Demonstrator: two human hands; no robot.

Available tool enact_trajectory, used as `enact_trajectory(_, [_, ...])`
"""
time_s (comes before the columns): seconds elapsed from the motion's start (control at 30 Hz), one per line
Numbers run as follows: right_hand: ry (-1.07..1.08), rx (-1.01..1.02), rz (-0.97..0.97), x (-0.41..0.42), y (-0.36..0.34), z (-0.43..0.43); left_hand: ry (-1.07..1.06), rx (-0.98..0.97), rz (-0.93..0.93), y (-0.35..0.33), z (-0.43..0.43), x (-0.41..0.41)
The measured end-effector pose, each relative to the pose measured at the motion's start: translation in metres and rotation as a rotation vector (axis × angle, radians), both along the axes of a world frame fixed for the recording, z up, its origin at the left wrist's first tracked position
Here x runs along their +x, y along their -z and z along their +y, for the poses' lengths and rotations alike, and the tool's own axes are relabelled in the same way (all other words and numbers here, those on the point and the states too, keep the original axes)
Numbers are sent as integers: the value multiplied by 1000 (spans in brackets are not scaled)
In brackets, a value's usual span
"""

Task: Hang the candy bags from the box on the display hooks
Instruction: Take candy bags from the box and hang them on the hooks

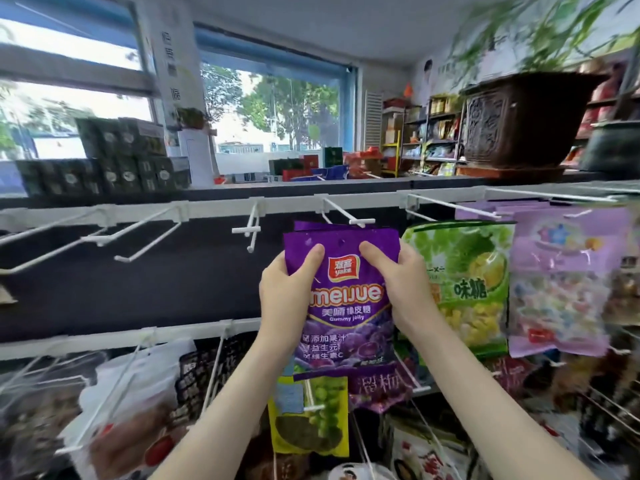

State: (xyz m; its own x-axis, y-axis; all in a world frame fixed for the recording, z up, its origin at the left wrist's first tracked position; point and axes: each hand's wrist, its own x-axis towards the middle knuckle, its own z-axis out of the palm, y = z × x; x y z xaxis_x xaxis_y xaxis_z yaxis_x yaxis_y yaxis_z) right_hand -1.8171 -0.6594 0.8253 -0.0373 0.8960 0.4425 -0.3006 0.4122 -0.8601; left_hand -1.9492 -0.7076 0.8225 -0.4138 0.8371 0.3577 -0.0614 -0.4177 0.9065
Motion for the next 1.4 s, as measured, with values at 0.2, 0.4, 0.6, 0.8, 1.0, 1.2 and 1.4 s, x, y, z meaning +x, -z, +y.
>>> enact_trajectory(0.2, [52, -6, -7, 13, 2, 6, -43, -11, 95, 2, 10, 12])
enact_trajectory(0.4, [135, -34, -130, 4, 6, 17, -190, 8, 216, 6, 19, 6])
enact_trajectory(0.6, [291, -1, -308, -5, 2, 31, -428, 42, 444, 8, 33, 1])
enact_trajectory(0.8, [424, 49, -430, -9, 3, 35, -868, 237, 1069, 33, 44, -2])
enact_trajectory(1.0, [506, 196, -484, 5, 38, 13, -706, 316, 1338, 67, 29, 23])
enact_trajectory(1.2, [525, 178, -682, 65, 89, -36, -414, 339, 1331, 111, 6, 88])
enact_trajectory(1.4, [582, -81, -779, 167, 142, -91, -26, 392, 1322, 157, -26, 185])
